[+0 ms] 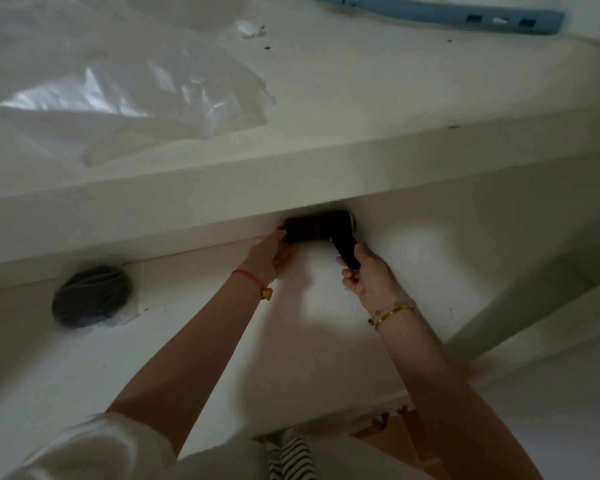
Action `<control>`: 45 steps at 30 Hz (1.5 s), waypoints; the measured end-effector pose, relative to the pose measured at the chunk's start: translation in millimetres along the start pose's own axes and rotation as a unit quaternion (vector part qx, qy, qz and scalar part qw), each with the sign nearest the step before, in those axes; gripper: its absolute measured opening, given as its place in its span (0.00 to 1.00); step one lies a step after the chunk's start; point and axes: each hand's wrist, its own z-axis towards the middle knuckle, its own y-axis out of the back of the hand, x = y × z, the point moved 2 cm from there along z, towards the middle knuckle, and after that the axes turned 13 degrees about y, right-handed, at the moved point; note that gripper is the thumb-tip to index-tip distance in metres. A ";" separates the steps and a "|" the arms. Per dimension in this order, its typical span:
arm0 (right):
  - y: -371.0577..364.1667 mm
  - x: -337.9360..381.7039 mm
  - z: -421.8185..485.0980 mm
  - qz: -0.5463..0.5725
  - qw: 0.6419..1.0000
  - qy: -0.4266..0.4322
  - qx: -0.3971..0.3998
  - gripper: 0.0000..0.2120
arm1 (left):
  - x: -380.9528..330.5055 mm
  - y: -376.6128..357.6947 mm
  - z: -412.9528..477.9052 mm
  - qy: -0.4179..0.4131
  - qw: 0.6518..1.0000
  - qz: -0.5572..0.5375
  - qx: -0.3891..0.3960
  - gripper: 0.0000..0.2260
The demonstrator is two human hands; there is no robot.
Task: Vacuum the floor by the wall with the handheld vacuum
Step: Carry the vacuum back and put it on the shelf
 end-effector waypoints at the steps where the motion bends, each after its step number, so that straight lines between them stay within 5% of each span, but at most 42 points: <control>1: 0.6 -0.4 0.1 0.002 1.000 0.002 0.001 0.20 | 0.9 0.2 -0.6 -0.005 1.000 0.001 0.002 0.09; 14: 15.0 9.5 -13.7 0.087 0.995 -0.038 -0.011 0.19 | 6.7 10.5 -21.2 -0.042 0.995 0.080 0.046 0.16; 22: 22.7 3.6 -23.0 0.135 0.989 -0.052 -0.021 0.21 | 14.4 11.6 -22.6 -0.090 0.990 0.106 0.022 0.06; 31: 13.6 7.3 -32.9 0.186 0.980 -0.066 -0.008 0.25 | 17.7 4.3 -25.6 -0.126 0.987 0.095 0.008 0.18; 45: 16.4 11.6 -26.8 0.115 0.993 -0.015 0.003 0.23 | 19.0 7.9 -22.7 -0.129 0.982 0.139 0.014 0.19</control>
